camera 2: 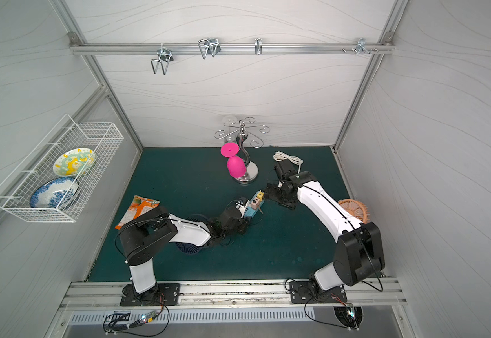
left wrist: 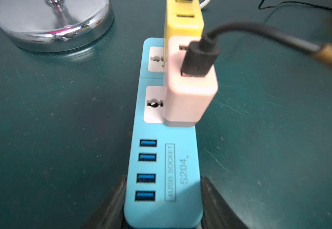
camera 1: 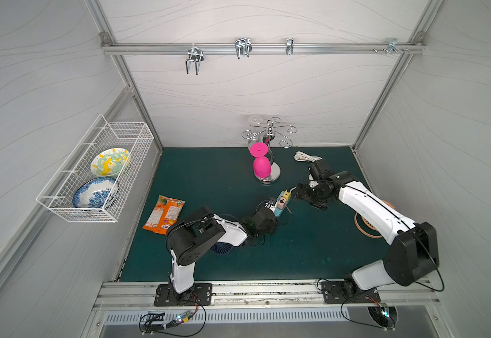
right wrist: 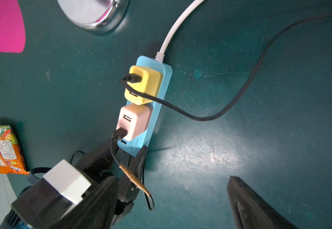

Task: Unplug the desk fan from the power strip
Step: Remove the plug from the socket.

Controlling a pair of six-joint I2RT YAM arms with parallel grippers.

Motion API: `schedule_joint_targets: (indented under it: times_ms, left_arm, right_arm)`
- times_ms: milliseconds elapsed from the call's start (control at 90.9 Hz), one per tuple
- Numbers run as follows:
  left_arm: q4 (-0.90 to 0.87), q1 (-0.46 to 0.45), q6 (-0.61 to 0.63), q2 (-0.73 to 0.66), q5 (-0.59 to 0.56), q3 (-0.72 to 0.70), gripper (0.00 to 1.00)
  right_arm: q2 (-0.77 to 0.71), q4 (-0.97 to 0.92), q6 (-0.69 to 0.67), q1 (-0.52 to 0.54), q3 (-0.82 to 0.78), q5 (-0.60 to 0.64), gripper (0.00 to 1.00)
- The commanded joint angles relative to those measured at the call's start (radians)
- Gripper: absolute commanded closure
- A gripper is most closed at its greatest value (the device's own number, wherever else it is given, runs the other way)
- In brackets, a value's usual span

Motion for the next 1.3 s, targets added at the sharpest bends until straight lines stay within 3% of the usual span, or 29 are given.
schedule_joint_targets:
  times_ms: [0,77,198,473,781,1067,1288]
  left_arm:
    - [0.082,-0.004,0.018,0.014,0.01,-0.001,0.38]
    - [0.085,-0.005,0.021,0.012,-0.001,-0.001,0.3]
    - [0.092,-0.004,0.034,-0.003,0.001,-0.007,0.27]
    - [0.053,-0.004,0.066,-0.032,0.008,-0.007,0.3]
    - [0.053,-0.003,0.034,-0.033,0.046,-0.04,0.27]
    - [0.126,-0.006,0.051,-0.003,0.028,-0.049,0.35]
    - [0.175,-0.007,0.063,0.025,0.02,-0.041,0.33]
  right_arm:
    - [0.023,-0.042,0.022,0.007,0.041,-0.001,0.12]
    - [0.033,-0.049,0.025,0.008,0.06,-0.006,0.12]
    - [0.035,-0.052,0.026,0.006,0.062,-0.01,0.12]
    - [0.014,-0.036,0.035,0.008,0.028,-0.02,0.12]
    - [0.004,-0.03,0.038,0.007,0.013,-0.022,0.12]
    - [0.052,-0.046,0.048,0.013,0.064,-0.026,0.15]
    - [0.101,-0.064,0.054,0.017,0.114,-0.033,0.15]
